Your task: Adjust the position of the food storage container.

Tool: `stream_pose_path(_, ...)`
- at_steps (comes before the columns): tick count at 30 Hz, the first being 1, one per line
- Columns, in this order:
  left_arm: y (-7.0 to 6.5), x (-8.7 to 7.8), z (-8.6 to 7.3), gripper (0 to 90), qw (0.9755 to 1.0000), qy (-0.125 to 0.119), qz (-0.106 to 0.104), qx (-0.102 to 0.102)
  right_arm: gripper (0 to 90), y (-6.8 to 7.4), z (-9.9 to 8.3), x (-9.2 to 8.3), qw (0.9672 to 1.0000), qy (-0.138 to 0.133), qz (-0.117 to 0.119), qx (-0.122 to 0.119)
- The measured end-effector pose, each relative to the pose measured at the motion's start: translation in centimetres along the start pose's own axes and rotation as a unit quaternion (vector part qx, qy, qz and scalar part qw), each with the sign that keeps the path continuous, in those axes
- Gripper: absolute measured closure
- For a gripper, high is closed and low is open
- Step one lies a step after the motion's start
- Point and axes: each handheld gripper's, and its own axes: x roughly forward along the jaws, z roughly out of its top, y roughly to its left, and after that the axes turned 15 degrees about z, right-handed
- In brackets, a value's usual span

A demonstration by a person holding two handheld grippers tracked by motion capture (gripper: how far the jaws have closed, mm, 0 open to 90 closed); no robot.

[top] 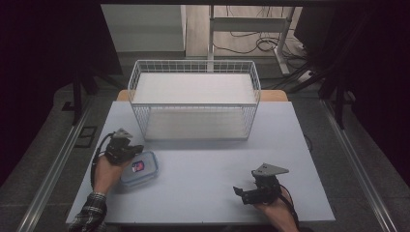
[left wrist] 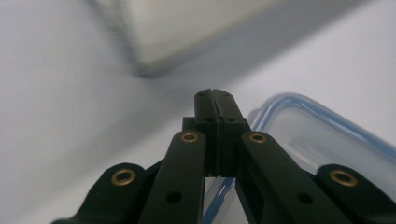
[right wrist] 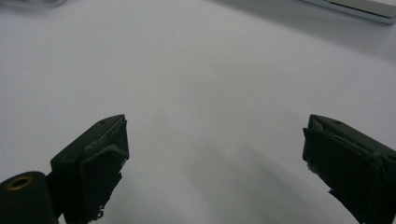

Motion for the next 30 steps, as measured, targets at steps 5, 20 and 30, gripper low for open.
stream_pose_path(5,0.6,-2.0,-0.6,90.0,0.9985,-0.041,0.025,-0.026,7.6,-0.1,0.0,-0.2,1.0,-0.006,0.003,0.001)
stream_pose_path(20,0.9,-5.2,-8.3,89.9,0.9903,-0.025,0.069,-0.118,12.9,0.5,0.3,0.1,0.9997,-0.008,0.021,-0.012)
stream_pose_path(30,-2.7,-3.4,-5.6,89.9,0.9954,-0.031,0.039,-0.081,14.3,0.7,0.6,0.5,0.9996,-0.01,0.022,-0.018)
